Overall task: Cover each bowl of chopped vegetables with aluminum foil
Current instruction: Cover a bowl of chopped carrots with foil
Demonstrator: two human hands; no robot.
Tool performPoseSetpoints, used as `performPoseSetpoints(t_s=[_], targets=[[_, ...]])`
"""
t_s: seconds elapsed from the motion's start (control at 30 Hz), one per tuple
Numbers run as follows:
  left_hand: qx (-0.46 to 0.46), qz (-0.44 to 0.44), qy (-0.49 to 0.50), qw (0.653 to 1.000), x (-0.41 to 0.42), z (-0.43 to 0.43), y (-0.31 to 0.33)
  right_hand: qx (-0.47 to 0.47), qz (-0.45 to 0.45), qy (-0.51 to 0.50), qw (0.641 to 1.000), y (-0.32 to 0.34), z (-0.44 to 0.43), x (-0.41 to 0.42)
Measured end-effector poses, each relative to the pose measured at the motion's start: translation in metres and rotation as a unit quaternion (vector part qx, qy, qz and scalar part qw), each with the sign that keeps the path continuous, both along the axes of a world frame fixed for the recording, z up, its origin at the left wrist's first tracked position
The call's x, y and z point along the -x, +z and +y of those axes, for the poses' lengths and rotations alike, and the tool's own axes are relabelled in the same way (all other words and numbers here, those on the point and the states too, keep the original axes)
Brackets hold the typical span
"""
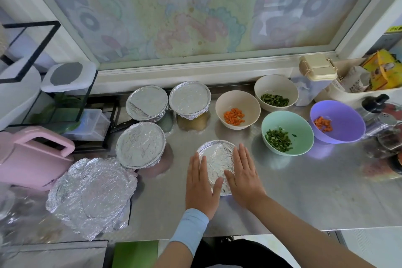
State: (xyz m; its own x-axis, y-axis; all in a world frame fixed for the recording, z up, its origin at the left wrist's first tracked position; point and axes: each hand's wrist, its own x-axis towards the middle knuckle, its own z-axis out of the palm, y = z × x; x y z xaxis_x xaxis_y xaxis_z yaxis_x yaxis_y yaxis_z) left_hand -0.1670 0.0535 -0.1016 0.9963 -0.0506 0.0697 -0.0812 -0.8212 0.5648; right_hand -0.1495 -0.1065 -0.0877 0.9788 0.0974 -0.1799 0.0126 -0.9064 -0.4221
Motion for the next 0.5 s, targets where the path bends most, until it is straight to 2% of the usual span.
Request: performPoseSetpoints(t_s=[0.07, 0.2, 0.33, 0.5], targets=[[-0.029, 0.022, -0.013, 0.999, 0.002, -0.001, -0.006, -0.010, 0.002, -0.006, 1.000, 0.000, 0.001, 0.002], [-0.020, 0.033, -0.062, 0.997, -0.014, 0.015, -0.005, 0.013, -0.003, -0.015, 1.000, 0.002, -0.003, 0.008], [0.004, -0.003, -0.039, 0.999, -0.020, 0.032, 0.005, -0.001, -0.072, -0.037, 0.997, 0.006, -0.009, 0.002], [-0.066, 0.004, -0.060, 0.996, 0.002, 0.014, 0.000, 0.010, -0.039, 0.043, 0.998, 0.006, -0.009, -0.011]])
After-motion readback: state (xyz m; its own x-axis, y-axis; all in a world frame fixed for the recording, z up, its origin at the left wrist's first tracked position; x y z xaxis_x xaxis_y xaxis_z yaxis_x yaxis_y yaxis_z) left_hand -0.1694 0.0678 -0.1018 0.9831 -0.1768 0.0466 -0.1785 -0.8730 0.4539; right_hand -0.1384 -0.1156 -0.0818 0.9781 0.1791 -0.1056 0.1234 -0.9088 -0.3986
